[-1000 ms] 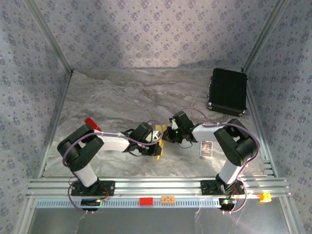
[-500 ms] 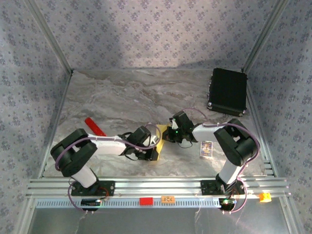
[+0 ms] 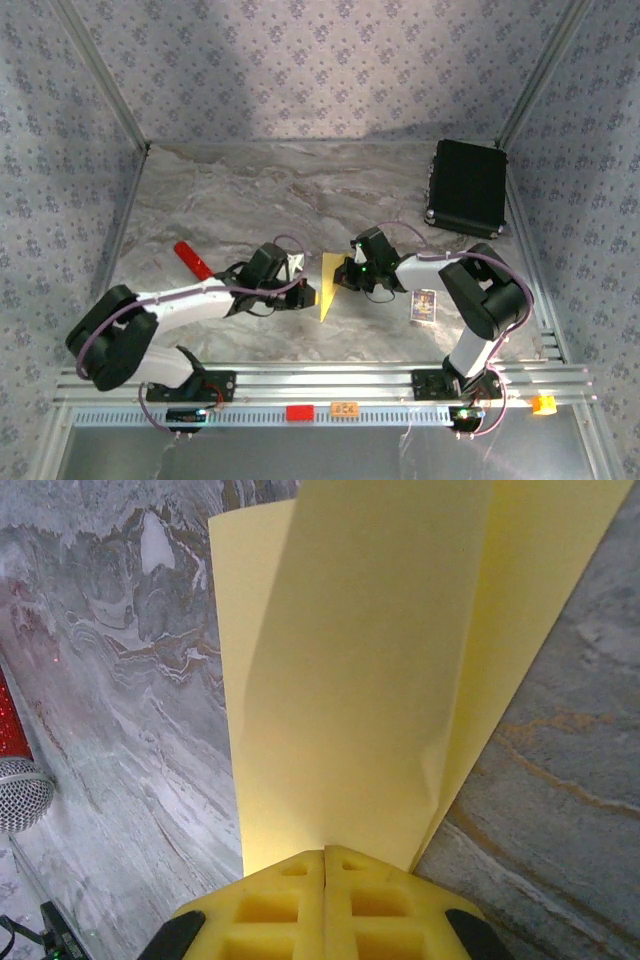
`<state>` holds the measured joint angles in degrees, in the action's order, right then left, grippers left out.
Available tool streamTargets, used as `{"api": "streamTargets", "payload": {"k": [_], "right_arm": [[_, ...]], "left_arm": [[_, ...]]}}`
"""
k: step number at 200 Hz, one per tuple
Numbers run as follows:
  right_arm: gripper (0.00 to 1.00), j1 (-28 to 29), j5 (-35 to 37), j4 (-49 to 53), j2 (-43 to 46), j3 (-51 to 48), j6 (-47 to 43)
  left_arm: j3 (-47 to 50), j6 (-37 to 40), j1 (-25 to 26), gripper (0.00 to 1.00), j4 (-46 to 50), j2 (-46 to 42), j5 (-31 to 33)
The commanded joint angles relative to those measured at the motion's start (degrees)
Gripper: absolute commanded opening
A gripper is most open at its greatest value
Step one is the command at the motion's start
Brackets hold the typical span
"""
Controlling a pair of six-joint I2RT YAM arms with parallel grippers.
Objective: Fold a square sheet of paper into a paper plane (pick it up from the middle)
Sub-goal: Fold the wing for the fifth time at the center of the table.
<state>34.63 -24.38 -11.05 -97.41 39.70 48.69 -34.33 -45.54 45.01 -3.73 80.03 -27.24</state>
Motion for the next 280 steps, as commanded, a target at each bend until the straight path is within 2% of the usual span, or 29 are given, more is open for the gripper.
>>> {"api": "streamTargets", "payload": {"k": [1,51,109,144,182,242,280], "right_arm": [[0.06,-0.6,3.4,2.9,-1.6,-1.8,1.1],[0.06,-0.8,2.7,1.9,-1.9,-2.2,1.5],[0.07,-1.2,1.3,0.0,-0.8,-2.6,2.0],[0.09,-3.8,0.0,0.5,3.5,-1.9,1.3],[0.1,-5.5,1.2,4.3,8.0,0.3,-1.7],[0.1,-0.6,-1.0,2.1,2.7,4.2,-3.2],[0.1,0.2,1.2,3.8,-2.3,6.3,-3.3]], "left_arm": [[-4.5,-1.1,-0.1,0.0,-3.7,5.0,-3.0],[-10.1,-2.0,-0.3,0.0,-7.3,16.2,-3.3],[-11.0,-0.4,-0.5,0.0,-1.6,23.2,0.3],[-6.8,-0.8,-0.5,0.0,-2.8,23.0,-0.2],[-7.1,0.7,-0.5,0.0,-1.9,23.0,-1.1],[-7.9,0.5,-0.5,0.0,-2.0,23.4,-1.2],[-7.8,0.3,-0.5,0.0,-2.1,23.3,-1.1]]}}
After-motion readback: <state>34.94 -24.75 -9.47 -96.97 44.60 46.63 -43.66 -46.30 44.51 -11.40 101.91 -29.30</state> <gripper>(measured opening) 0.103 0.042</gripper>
